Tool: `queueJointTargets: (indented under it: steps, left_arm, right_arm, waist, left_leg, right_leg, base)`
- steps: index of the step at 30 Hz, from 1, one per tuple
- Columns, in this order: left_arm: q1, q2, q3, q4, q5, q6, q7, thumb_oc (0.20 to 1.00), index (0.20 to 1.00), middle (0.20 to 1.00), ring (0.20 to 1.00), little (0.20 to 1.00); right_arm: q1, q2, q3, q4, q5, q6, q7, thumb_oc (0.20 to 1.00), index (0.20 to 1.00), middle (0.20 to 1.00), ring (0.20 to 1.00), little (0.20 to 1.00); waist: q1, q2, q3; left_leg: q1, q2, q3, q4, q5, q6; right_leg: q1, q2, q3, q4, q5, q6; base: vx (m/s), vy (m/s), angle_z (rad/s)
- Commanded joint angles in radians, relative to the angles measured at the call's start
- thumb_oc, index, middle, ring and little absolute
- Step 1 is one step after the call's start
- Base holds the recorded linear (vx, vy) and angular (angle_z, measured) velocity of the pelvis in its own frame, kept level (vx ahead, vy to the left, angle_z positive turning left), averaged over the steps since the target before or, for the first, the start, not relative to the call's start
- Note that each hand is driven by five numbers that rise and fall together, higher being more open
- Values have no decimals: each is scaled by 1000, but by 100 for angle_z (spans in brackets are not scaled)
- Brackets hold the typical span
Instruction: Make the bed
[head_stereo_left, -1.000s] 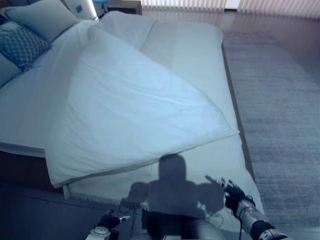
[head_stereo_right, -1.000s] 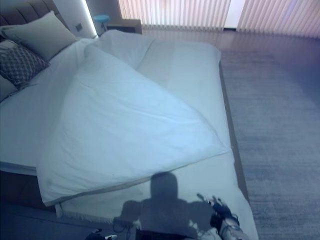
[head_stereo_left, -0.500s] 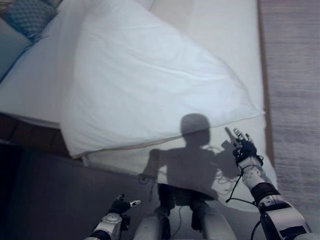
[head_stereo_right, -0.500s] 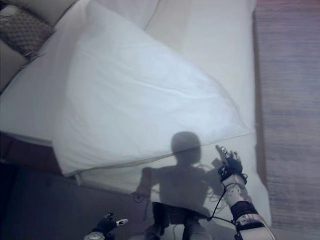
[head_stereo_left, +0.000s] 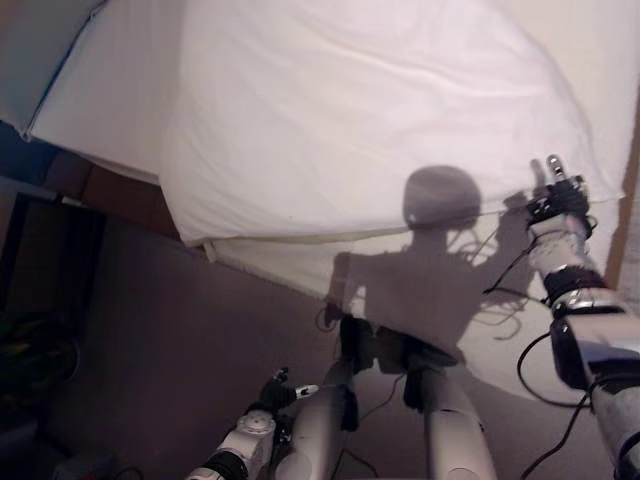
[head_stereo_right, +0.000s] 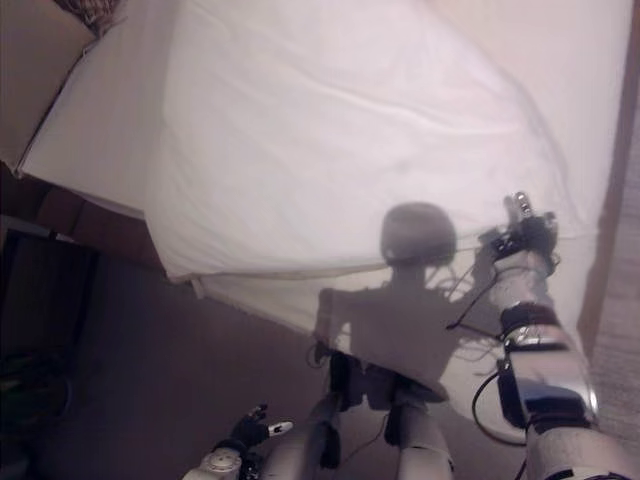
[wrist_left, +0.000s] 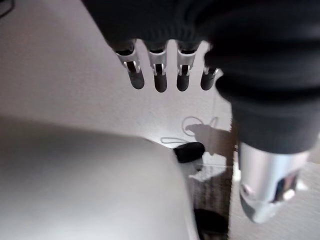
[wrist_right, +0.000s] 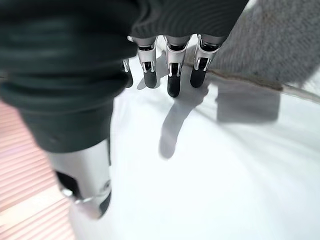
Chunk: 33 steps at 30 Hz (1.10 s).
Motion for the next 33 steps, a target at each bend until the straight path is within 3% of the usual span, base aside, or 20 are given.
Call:
queueJointTargets:
  steps: [1, 10, 16, 17, 18, 19, 20, 21, 23, 25, 33]
  left_arm:
    - [1, 9, -31, -11, -28, 1, 25, 1000, 1000, 1000, 1000, 1000]
    - [-1, 20, -48, -85, -83, -23, 61, 1000, 1000, 1000, 1000, 1000]
    - [-4, 35, -81, -136, -85, -36, 72, 1000, 1000, 1000, 1000, 1000]
    - [-5, 37, -83, -140, -87, -38, 74, 1000, 1000, 1000, 1000, 1000]
    - [-3, 37, -84, -142, -87, -38, 74, 1000, 1000, 1000, 1000, 1000]
    - [-5, 40, -85, -153, -92, -41, 73, 1000, 1000, 1000, 1000, 1000]
    - [-4, 40, -85, -154, -93, -41, 73, 1000, 1000, 1000, 1000, 1000]
    - [-6, 45, -84, -163, -98, -45, 72, 1000, 1000, 1000, 1000, 1000]
    - [-4, 47, -84, -174, -103, -51, 71, 1000, 1000, 1000, 1000, 1000]
    - [-3, 47, -85, -175, -105, -50, 69, 1000, 1000, 1000, 1000, 1000]
    - [-20, 48, -87, -152, -105, -48, 73, 1000, 1000, 1000, 1000, 1000]
  right_arm:
    - [-52, -45, 69, -33, -37, 14, -18, 1000, 1000, 1000, 1000, 1000]
    - [-193, -85, 111, -18, -30, -11, -60, 1000, 1000, 1000, 1000, 1000]
    - [-305, -130, 243, 4, -118, 37, -43, 1000, 1000, 1000, 1000, 1000]
    - [-318, -132, 261, 5, -123, 42, -39, 1000, 1000, 1000, 1000, 1000]
    - [-320, -132, 263, 7, -123, 43, -38, 1000, 1000, 1000, 1000, 1000]
    - [-343, -143, 298, 11, -138, 56, -20, 1000, 1000, 1000, 1000, 1000]
    - [-344, -143, 299, 11, -137, 55, -20, 1000, 1000, 1000, 1000, 1000]
    - [-359, -151, 327, 3, -158, 61, -1, 793, 793, 793, 793, 793]
    - [-364, -151, 350, -31, -153, 51, 16, 238, 238, 238, 238, 238]
    - [-370, -154, 363, -51, -154, 38, 19, 200, 200, 200, 200, 200]
    - [-400, -140, 391, -88, -152, 11, 11, 200, 200, 200, 200, 200]
  waist:
    - [17, -37, 34]
    - [32, -23, 73]
    - [48, -31, 73]
    - [49, -34, 73]
    - [50, -32, 73]
    - [54, -37, 73]
    - [55, -35, 73]
    - [60, -39, 73]
    - [63, -38, 73]
    - [66, -36, 73]
    - [64, -40, 73]
  left_leg:
    - [73, -1, 7, -11, -31, -74]
    - [-1, -13, -7, -11, -16, -73]
    - [-57, -15, -9, -11, -7, -74]
    - [-50, -14, -18, -11, -24, -78]
    - [-64, -14, -11, -11, -7, -73]
    - [-61, -15, -21, -11, -22, -77]
    - [-77, -15, -16, -11, -4, -72]
    - [-69, -18, -29, -11, -20, -75]
    - [-74, -21, -36, -11, -19, -74]
    - [-77, -24, -45, -11, -16, -74]
    - [-60, -36, -62, -11, -14, -72]
  right_leg:
    - [102, 9, 52, -163, 148, 107]
    - [20, -2, 56, -137, 159, 110]
    - [-36, -9, 63, -129, 168, 113]
    - [-30, -10, 76, -122, 143, 121]
    - [-44, -12, 64, -121, 165, 113]
    - [-49, -14, 77, -103, 137, 119]
    - [-65, -16, 65, -102, 159, 110]
    - [-65, -20, 74, -83, 131, 117]
    - [-75, -28, 71, -61, 117, 117]
    - [-84, -37, 66, -43, 110, 116]
    - [-63, -53, 57, -34, 104, 119]
  base:
    - [-35, -23, -2]
    - [-9, 19, 0]
    - [13, 29, 1]
    - [0, 0, 0]
    - [81, 4, -2]
    - [-70, 25, 1]
    - [68, 3, 1]
    - [0, 0, 0]
    - [34, 0, 0]
    - [0, 0, 0]
    - [-10, 15, 4]
